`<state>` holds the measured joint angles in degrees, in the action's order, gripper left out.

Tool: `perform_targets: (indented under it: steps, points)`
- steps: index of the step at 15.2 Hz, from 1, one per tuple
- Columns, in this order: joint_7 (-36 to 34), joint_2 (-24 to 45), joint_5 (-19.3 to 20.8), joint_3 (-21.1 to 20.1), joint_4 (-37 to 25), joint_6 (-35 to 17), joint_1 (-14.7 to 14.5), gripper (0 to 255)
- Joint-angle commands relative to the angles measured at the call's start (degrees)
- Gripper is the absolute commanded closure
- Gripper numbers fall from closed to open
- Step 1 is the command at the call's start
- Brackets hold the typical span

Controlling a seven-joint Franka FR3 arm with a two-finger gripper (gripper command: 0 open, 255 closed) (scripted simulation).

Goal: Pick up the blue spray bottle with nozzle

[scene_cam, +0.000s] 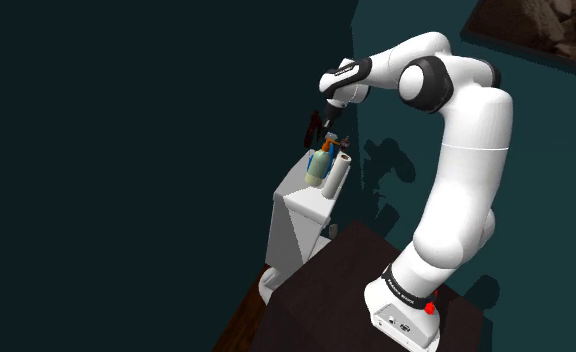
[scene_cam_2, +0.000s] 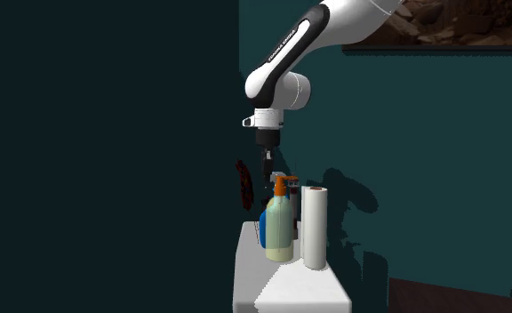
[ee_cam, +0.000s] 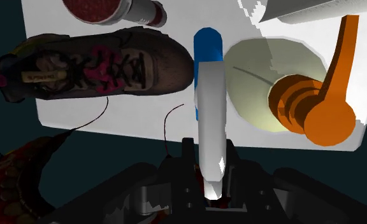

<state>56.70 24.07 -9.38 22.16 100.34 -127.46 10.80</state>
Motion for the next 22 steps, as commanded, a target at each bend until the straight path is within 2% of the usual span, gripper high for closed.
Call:
perform_targets:
  steps: [1, 5, 20, 22]
  points:
    - [0.0, 0.01, 0.01, 0.01, 0.01, -0.02, 0.01, 255]
    - [-0.01, 0.01, 0.01, 0.01, 0.04, -0.05, 0.0, 255]
    - [-1.27, -4.2, 2.19, 1.05, -5.89, 9.79, -0.53, 255]
    - [-1.28, -4.23, 2.21, 1.05, -5.96, 9.89, -0.53, 255]
